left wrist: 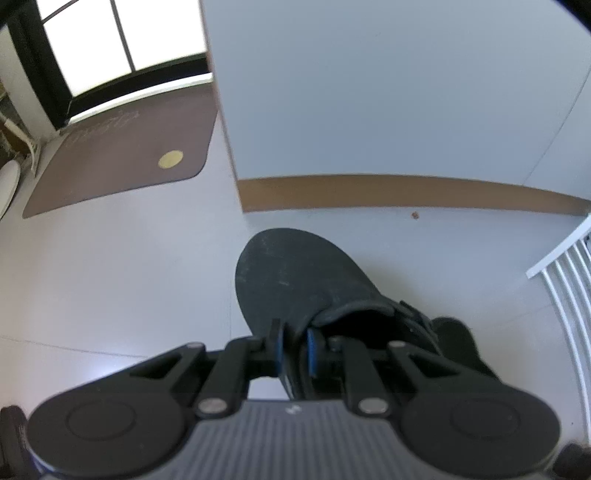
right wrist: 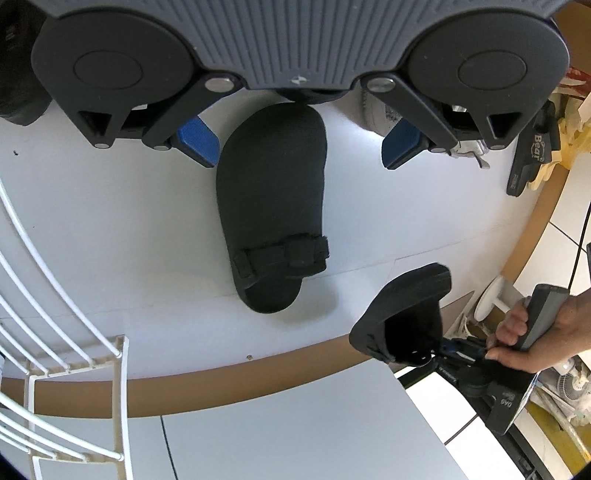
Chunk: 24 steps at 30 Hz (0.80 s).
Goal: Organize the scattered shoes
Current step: 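Lower both black clogs side by side and open both tools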
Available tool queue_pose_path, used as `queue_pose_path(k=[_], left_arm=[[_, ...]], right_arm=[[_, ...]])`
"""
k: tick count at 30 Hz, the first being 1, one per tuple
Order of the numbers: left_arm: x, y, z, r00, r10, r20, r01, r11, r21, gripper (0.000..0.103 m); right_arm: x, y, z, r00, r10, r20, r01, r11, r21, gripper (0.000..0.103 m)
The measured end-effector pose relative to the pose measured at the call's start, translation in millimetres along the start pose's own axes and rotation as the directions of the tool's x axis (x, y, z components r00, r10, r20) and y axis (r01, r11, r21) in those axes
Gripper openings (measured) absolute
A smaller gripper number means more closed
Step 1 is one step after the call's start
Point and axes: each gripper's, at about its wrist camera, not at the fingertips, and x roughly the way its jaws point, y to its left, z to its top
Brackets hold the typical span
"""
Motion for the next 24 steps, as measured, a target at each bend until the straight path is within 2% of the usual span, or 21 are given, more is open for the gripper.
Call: queue_pose_path(k=[14, 18, 24], left_arm=[[48.5, 23.5, -68.0, 0.998, 0.021, -0.061, -0.024, 0.999, -0.04, 0.013], [52.8, 21.7, -78.1, 0.997, 0.01, -0.082, -0.014, 0.999, -0.039, 0.013], [58.4, 22.7, -89.0, 0.994, 0.03, -0.102, -0.034, 0.999, -0.035, 0.013]], right_arm=[[6.6, -9.9, -8.4, 0.999, -0.028, -0.036, 0.028, 1.0, 0.003, 0.098], [7.8, -9.5, -10.6, 0.998, -0.034, -0.048, 0.034, 0.999, -0.006, 0.098], [9.6, -7.3, -11.4, 0.998, -0.034, -0.047, 0.034, 0.999, 0.0, 0.098]])
